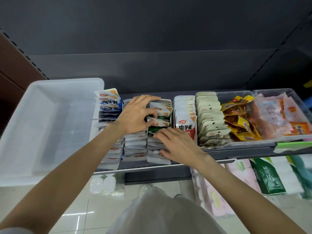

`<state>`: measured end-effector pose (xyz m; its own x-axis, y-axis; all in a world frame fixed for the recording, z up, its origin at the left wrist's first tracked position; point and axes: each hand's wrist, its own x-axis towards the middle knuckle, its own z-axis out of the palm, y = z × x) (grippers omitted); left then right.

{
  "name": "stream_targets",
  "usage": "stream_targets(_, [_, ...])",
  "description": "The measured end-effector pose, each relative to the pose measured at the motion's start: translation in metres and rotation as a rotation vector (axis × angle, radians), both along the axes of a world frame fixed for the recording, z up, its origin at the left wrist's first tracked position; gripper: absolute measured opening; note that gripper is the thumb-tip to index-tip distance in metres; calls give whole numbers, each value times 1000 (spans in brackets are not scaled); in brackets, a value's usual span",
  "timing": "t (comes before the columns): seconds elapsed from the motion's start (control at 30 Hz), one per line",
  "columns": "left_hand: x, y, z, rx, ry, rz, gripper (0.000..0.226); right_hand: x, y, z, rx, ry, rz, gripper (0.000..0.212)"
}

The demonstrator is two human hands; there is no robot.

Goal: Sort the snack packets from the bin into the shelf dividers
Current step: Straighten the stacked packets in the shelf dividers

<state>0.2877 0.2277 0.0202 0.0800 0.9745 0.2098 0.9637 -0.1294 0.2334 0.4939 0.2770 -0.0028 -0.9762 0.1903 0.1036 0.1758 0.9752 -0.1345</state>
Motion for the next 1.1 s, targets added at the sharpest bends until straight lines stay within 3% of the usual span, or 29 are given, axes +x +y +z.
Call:
stream_targets(0.13, [0, 2, -2, 11, -9, 14, 15, -4, -1, -2, 16, -72, -12, 50])
stream_targets(0.27, [-3, 4, -4, 31, -9, 22, 14, -1, 8, 3, -110, -28, -14, 26])
stream_targets(0.4, [-5, 6, -4, 27, -12, 2, 15, 0, 12, 2, -95, -111, -14, 47])
stream_targets(0.7, [-6, 7, -3, 12, -17, -1, 16, -9, 9, 10, -197, -197, 12, 54])
stream_targets(0.9, [-5, 6, -4, 22, -17, 2, 17, -11, 8, 7, 13, -213, 25, 56])
stream_targets(1.1, [-4, 6, -5, 29, -15, 1, 16, -17, 4, 0, 206, -163, -28, 27])
